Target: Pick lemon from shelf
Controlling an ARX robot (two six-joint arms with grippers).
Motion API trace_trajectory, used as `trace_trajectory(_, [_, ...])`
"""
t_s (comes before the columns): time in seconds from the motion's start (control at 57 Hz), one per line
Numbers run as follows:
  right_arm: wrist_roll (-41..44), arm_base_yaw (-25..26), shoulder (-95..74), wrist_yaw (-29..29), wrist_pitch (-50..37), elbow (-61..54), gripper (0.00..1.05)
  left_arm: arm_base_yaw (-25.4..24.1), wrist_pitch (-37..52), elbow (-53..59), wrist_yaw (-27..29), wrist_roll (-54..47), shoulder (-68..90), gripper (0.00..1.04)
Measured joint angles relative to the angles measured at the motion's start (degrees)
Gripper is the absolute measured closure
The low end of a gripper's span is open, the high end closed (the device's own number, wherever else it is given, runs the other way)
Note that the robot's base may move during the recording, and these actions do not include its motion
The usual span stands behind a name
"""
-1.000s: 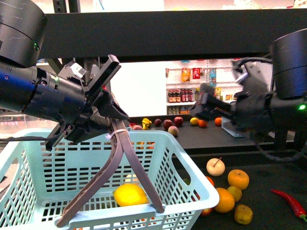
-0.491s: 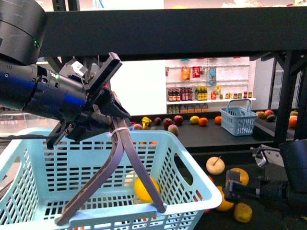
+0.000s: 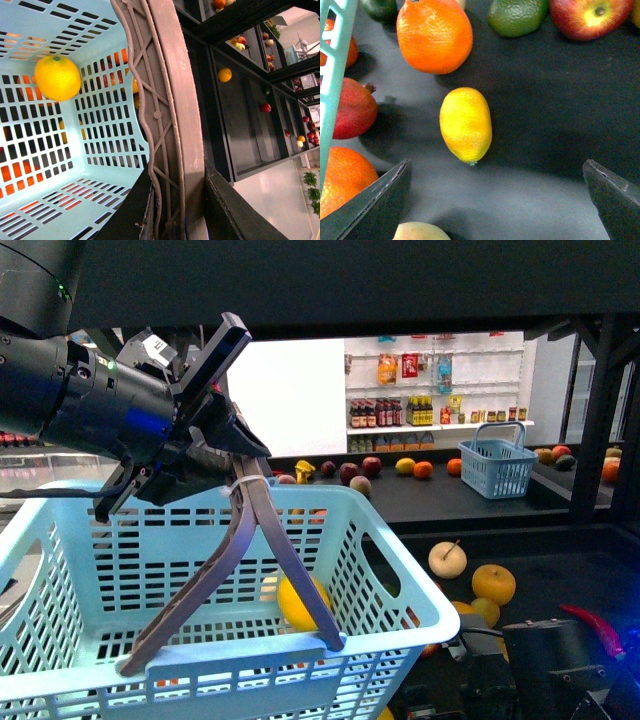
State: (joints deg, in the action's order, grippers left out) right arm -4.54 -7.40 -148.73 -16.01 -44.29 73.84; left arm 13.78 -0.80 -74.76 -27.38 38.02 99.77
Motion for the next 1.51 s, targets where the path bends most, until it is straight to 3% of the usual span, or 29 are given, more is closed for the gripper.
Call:
trace_trajectory(0.368, [7.5, -2.8, -12.0, -2.16, -2.71, 9.49, 0.02, 0.0, 0.0, 0.0, 0.07, -0.02, 0.0, 0.84])
trace_trajectory(1.316, [11.1, -6.62, -26.77, 2.05, 14.78, 39.6, 0.03, 0.0, 0.0, 0.0, 0.04, -0.02, 0.0, 0.84])
trace_trajectory(1.509, [12.7, -6.54, -27.74, 2.36, 17.25, 41.59, 0.3, 0.0, 0.0, 0.0, 0.02, -0.02, 0.0, 0.84])
